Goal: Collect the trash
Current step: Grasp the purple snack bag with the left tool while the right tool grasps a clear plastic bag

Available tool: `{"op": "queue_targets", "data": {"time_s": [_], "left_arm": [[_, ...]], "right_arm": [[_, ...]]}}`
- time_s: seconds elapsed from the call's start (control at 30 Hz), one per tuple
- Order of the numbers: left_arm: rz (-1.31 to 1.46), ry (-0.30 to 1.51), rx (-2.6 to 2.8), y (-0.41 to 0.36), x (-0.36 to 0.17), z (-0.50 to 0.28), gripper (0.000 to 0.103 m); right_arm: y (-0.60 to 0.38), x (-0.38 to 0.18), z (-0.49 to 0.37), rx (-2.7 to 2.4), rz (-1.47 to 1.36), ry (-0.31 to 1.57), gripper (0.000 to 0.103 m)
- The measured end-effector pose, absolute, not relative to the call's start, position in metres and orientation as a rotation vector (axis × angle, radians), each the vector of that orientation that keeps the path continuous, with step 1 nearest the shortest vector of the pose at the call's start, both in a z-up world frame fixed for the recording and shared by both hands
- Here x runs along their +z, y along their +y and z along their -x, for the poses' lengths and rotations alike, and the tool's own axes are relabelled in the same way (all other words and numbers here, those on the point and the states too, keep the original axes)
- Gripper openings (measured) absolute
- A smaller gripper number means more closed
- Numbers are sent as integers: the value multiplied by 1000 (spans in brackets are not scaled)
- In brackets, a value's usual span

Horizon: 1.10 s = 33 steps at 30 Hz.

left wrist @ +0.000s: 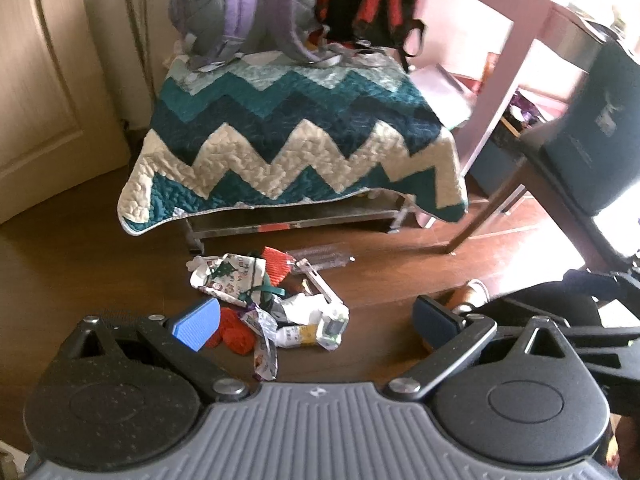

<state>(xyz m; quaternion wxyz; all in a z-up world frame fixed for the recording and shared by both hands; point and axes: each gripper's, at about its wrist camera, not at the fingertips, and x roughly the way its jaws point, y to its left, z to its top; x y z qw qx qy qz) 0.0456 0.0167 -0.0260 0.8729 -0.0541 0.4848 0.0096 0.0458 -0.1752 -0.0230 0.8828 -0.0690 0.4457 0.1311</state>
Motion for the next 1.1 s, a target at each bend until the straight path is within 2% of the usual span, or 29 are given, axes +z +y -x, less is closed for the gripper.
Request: {"op": "queue_targets", "data": {"time_s": [0.3,0.5,0.8,0.97,1.1], "left_arm": [[175,1037,147,77,-72,-116,103],[187,1072,190,108,-117,-176,103],[269,1321,220,106,-245,-237,103],[330,1504,260,110,-323,-258,103],[290,1574,234,105,-373,-269,103]], "right_arm": [[-170,-77,-117,305,138,1046,79],[-159,-134,-177,379,139,1118,79],[-146,-260,-261,357,-24,1360,79],[-138,-337,-281,343,-75,1489,78],[-143,-390,-292,308,-134,1597,76]]}}
